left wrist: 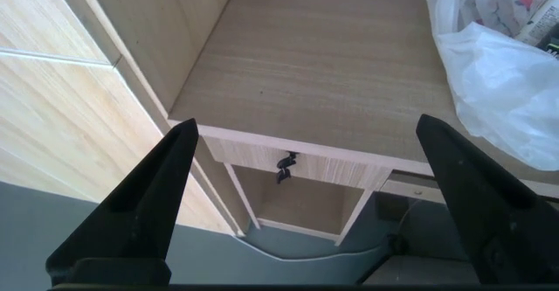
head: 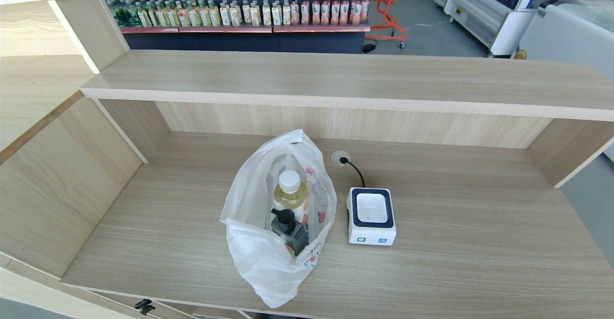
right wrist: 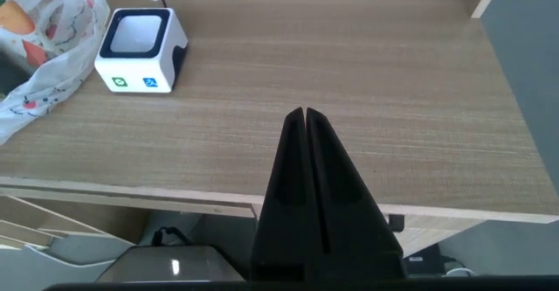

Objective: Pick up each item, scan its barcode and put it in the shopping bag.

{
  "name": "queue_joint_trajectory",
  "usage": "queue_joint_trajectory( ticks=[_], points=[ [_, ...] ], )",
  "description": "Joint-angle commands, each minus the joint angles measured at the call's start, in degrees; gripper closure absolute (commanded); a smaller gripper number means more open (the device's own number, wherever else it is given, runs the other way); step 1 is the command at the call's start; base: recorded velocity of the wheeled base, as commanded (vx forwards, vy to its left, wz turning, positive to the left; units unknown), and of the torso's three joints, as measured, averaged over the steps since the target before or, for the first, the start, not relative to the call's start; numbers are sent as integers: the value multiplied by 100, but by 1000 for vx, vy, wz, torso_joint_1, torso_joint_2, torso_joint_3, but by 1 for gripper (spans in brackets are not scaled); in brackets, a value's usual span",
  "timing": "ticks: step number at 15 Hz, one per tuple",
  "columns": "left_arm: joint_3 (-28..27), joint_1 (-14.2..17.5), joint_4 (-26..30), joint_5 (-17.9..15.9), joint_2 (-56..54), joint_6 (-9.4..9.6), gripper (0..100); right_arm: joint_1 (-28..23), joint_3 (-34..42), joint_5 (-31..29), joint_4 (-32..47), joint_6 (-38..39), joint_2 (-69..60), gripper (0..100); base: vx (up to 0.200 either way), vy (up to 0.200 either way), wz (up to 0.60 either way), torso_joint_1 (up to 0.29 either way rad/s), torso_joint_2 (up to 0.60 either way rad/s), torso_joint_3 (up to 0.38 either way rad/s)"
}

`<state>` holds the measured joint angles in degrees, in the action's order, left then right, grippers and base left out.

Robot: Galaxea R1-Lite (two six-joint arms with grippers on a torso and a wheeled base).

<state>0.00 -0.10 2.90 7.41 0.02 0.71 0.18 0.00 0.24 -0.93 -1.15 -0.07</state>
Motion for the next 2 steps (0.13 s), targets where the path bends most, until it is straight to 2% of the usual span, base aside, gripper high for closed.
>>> queue_joint_trajectory(
  ticks=[1, 2],
  points=[
    [0, 1, 0, 6, 6, 0, 0, -1, 0, 2, -4, -17, 7, 100, 0, 0, 0, 0, 0, 0],
    [0, 1, 0, 6, 6, 0, 0, -1, 0, 2, 5, -17, 7, 100, 0, 0, 0, 0, 0, 0]
  ],
)
